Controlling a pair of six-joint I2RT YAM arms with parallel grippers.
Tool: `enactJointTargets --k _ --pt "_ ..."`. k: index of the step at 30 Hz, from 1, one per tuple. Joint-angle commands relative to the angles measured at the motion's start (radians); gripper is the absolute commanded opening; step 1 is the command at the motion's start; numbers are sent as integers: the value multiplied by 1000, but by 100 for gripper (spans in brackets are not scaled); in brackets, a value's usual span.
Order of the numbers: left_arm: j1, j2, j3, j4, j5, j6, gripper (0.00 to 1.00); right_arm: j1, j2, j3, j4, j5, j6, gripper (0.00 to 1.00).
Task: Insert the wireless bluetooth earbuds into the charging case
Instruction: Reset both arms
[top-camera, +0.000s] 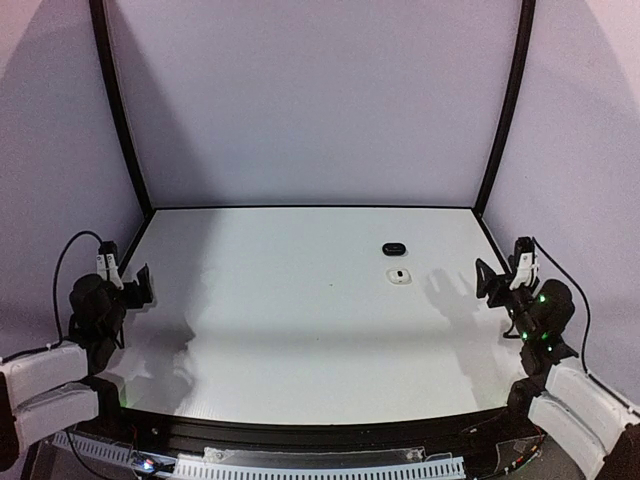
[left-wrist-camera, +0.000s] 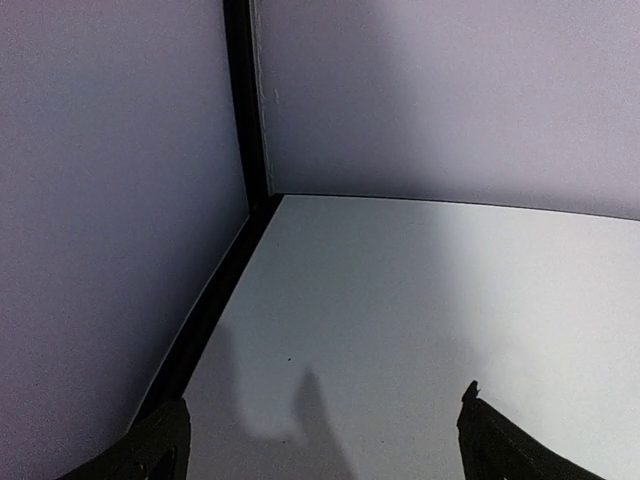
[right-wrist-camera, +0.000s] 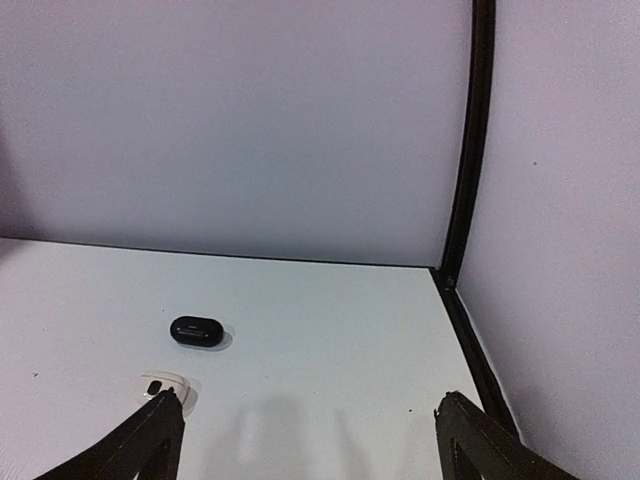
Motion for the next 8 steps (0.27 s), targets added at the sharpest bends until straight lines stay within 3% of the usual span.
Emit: enactJointTargets --k 1,8 --pt "30 -42 -50 69 62 20 95 -4 -126 -66 52 72 41 87" --pt "66 -31 -40 59 53 -38 95 -4 -206 -88 -21 40 46 88"
